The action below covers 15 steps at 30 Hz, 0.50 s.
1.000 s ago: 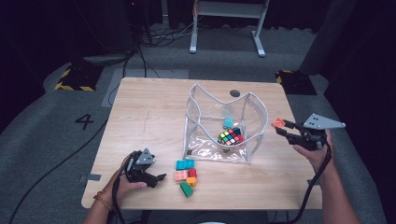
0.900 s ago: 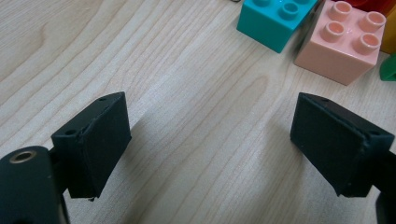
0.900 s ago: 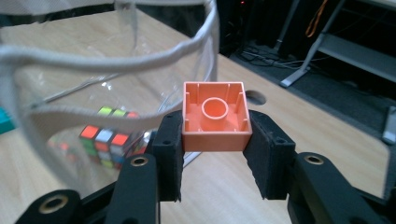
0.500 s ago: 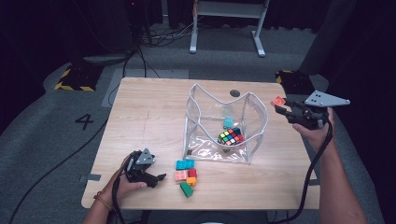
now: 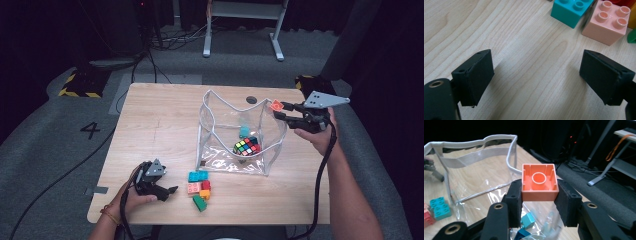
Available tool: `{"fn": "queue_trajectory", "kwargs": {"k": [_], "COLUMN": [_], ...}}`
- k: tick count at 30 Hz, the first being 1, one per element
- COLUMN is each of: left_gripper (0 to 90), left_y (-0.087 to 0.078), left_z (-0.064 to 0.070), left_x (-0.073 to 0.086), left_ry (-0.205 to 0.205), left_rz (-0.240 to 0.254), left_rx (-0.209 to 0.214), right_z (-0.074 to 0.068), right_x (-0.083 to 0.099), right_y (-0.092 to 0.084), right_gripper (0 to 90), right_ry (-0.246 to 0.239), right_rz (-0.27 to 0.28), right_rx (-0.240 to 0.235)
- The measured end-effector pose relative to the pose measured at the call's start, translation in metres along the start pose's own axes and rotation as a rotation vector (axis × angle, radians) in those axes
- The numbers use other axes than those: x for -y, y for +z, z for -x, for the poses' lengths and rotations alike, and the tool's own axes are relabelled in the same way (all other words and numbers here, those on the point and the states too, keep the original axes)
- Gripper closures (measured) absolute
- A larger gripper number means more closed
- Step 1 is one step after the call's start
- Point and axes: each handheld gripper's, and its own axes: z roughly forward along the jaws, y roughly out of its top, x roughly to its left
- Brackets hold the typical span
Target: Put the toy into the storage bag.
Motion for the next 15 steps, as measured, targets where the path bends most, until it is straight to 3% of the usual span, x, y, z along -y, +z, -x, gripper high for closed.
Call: {"fn": "queue_trajectory", "kwargs": {"k": [3, 8, 15], "left_gripper": [12.2, 12.2, 12.2], "left_y": [0.0, 0.0, 0.0], "left_z": [0.0, 0.0, 0.0], "left_x": [0.0, 0.0, 0.0], "left_ry": [0.0, 0.0, 0.001], "left_rz": [0.0, 0.0, 0.0], "left_rx": [0.001, 0.0, 0.0], "right_z": [-0.005, -0.017, -0.028], "right_x": [-0.005, -0.018, -0.03], "right_y": [0.007, 0.023, 0.047], "right_gripper": [59.2, 59.2, 59.2], "right_ry": [-0.025, -0.112, -0.161], "right_rz": [-0.019, -0.054, -0.136], "right_rx": [-0.03, -0.083, -0.137]}}
